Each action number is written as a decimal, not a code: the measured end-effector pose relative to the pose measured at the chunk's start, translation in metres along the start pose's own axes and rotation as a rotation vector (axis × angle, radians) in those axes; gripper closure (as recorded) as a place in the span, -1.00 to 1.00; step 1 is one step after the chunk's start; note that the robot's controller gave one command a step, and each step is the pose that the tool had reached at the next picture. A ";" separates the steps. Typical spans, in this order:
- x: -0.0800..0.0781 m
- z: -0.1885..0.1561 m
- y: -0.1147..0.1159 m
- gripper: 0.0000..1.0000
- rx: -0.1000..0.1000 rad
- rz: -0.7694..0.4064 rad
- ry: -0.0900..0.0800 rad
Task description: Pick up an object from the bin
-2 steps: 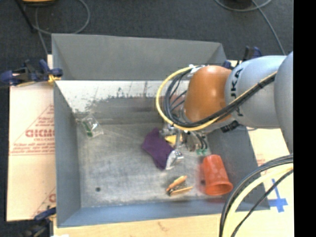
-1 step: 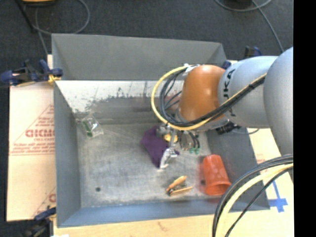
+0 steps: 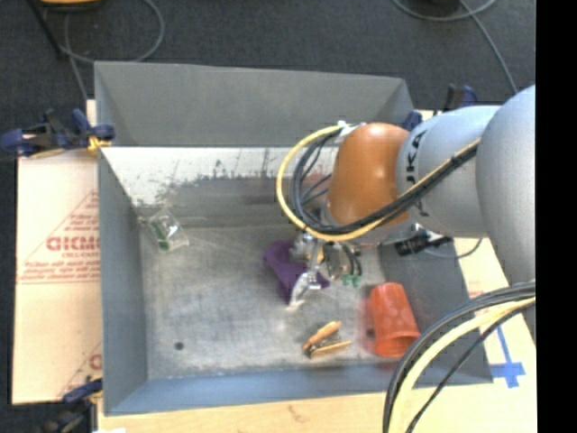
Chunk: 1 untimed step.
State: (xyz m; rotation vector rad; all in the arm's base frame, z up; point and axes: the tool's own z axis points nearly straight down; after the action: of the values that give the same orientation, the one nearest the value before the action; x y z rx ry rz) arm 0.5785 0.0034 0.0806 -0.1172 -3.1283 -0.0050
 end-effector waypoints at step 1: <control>0.000 0.000 0.000 1.00 0.000 0.000 0.000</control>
Offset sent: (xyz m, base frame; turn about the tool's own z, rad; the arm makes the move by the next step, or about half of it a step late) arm 0.0351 -0.0142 0.1473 -0.0153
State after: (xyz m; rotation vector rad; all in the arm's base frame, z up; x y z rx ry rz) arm 0.5787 0.0035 0.0807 -0.1178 -3.1287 -0.0053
